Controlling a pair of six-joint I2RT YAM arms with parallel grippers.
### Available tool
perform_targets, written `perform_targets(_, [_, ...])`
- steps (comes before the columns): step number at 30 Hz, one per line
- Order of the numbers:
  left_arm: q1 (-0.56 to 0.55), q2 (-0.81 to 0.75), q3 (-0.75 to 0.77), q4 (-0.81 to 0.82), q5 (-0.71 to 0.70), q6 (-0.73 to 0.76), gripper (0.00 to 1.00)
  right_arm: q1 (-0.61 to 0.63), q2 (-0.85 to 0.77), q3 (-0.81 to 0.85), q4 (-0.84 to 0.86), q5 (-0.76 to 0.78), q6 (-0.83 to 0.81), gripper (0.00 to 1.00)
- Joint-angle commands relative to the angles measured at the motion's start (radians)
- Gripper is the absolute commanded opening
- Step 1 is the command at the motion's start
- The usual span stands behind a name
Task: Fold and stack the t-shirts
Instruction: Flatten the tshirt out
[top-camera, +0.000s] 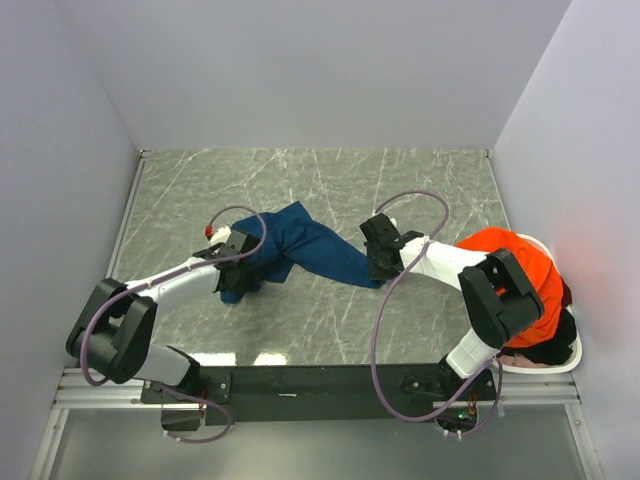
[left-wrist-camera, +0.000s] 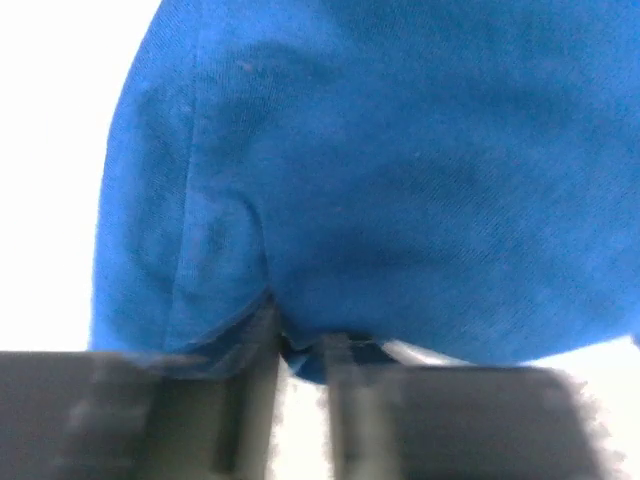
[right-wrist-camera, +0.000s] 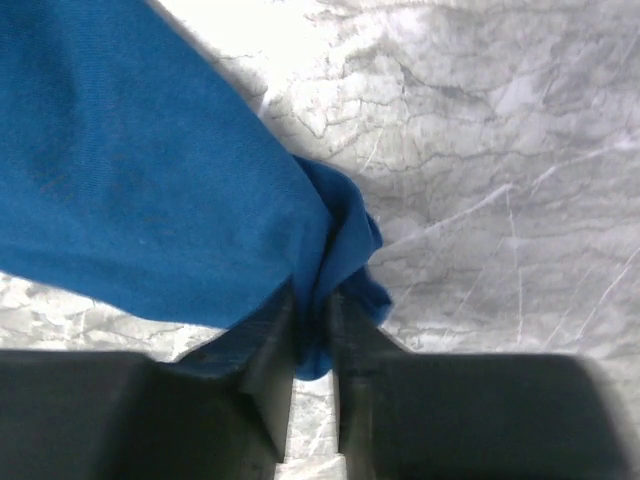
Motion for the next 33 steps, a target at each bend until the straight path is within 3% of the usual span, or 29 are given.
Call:
perform_targets(1, [0.03, 0.032, 0.03, -0.021, -0.083, 0.0, 0.09, -0.006, -0.03, -0.03, 0.028, -0.013, 0.013, 0.18])
perform_targets(2, [0.052, 0.014, 0.056, -0.052, -0.099, 0.012, 0.03, -0.009, -0.042, -0.032, 0.023, -0.003, 0.015, 0.13])
perform_targets(3, [0.063, -0.001, 0.071, -0.07, -0.131, 0.021, 0.01, -0.012, -0.061, -0.041, 0.021, 0.005, 0.016, 0.03])
perform_targets(4, [0.075, -0.021, 0.088, -0.089, -0.152, 0.032, 0.01, -0.026, -0.104, -0.047, 0.021, 0.008, 0.024, 0.0])
perform_targets(11, [0.211, -0.26, 0.325, -0.239, -0.356, 0.269, 0.01, -0.127, -0.387, -0.016, -0.058, 0.071, 0.058, 0.0])
perform_targets(18, [0.239, -0.396, 0.55, -0.308, -0.458, 0.429, 0.0, -0.17, -0.604, 0.155, -0.207, 0.143, 0.026, 0.0])
perform_targets(25, [0.239, -0.476, 0.694, -0.246, -0.438, 0.632, 0.01, -0.181, -0.711, 0.306, -0.288, 0.145, -0.072, 0.0])
perform_targets(30, [0.239, -0.44, 0.624, -0.036, -0.424, 0.774, 0.04, -0.183, -0.715, 0.291, -0.23, 0.105, -0.1, 0.02])
perform_targets(33, [0.239, -0.338, 0.587, 0.105, -0.351, 0.817, 0.07, -0.184, -0.647, 0.268, -0.206, 0.103, -0.085, 0.02])
